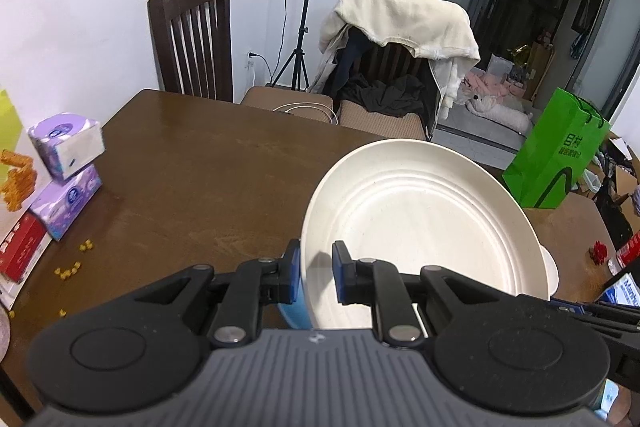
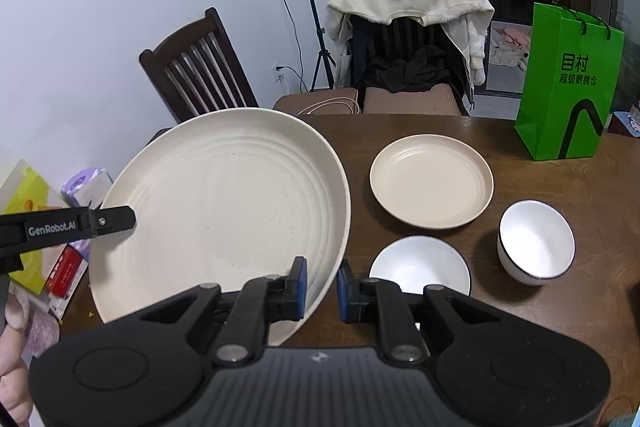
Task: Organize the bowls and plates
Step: 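Lift the cream plate with both tools and carry it toward the placed plate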
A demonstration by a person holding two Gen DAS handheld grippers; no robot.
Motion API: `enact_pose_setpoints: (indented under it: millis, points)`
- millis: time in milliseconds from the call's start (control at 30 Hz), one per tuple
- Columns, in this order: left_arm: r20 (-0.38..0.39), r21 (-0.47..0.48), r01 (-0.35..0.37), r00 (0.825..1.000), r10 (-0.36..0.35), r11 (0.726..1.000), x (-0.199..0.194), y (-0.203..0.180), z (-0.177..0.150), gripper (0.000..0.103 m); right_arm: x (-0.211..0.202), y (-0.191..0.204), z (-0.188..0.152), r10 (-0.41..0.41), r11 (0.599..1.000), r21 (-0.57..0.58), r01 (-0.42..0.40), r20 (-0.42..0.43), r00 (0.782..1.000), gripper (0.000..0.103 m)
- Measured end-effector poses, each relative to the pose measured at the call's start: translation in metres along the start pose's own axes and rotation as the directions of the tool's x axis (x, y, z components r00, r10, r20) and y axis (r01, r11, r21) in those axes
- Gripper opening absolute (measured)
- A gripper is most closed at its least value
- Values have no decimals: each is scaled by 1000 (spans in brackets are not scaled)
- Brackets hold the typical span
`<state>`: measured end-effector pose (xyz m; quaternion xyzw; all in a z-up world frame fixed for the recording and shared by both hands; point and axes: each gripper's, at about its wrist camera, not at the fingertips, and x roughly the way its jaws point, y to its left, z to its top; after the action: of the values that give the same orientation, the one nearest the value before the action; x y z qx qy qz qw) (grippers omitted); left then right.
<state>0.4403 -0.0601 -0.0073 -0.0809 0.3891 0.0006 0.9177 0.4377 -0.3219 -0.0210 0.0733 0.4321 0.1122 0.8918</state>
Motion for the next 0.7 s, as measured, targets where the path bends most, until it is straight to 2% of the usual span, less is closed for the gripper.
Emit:
enact_pose_setpoints:
  millis: [700]
  points:
    - [-9, 34, -6, 1000, 6, 999, -65, -1, -72, 17, -55, 8, -72, 11, 1000, 1, -11, -1, 1000, 15]
